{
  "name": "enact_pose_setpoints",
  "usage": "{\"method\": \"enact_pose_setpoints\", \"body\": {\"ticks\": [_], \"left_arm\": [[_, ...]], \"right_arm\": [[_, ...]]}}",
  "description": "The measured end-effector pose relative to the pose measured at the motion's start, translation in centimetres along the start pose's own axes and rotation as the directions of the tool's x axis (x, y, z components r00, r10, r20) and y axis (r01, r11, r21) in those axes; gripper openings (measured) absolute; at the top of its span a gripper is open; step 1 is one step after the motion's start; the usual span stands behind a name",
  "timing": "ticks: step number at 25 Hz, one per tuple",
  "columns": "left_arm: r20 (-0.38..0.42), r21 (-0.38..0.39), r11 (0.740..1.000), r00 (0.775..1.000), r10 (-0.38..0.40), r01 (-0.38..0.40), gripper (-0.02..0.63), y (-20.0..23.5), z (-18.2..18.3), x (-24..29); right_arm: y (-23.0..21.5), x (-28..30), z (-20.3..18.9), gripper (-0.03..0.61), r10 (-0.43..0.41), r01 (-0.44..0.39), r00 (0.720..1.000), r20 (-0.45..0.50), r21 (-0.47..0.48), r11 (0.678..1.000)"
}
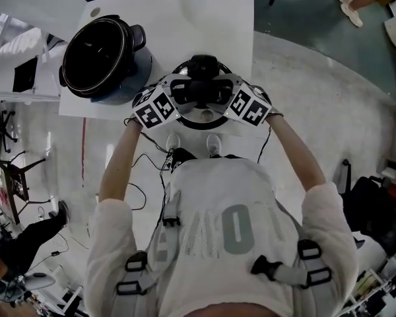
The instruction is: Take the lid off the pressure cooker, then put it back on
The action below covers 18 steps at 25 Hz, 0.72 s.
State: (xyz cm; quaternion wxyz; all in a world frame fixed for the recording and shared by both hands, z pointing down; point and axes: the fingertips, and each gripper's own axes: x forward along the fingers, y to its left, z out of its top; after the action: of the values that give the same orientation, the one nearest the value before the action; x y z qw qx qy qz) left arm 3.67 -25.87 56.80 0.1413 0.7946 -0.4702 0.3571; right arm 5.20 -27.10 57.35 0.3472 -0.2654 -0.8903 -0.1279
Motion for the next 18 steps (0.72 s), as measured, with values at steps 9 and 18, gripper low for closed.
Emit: {"method": "enact_pose_setpoints", "body": {"ticks": [9, 18], "left_arm": [[-0.003, 0.026, 0.999, 1.0, -0.022, 0.022, 0.258, 0.2, 2.5, -2.1], [0.026, 0.142, 0.987, 0.997, 0.076, -0.079, 0.256, 0.9, 10.1, -11.4]], "right_arm": [[-0.1, -2.6, 2.8, 0.272, -0.058, 0.058, 0.997, 0.06, -0.007, 0.998], [0.4, -10.4, 12.5, 0.273, -0.13, 0.148, 0.982, 0.137, -0.125, 0.981]]}}
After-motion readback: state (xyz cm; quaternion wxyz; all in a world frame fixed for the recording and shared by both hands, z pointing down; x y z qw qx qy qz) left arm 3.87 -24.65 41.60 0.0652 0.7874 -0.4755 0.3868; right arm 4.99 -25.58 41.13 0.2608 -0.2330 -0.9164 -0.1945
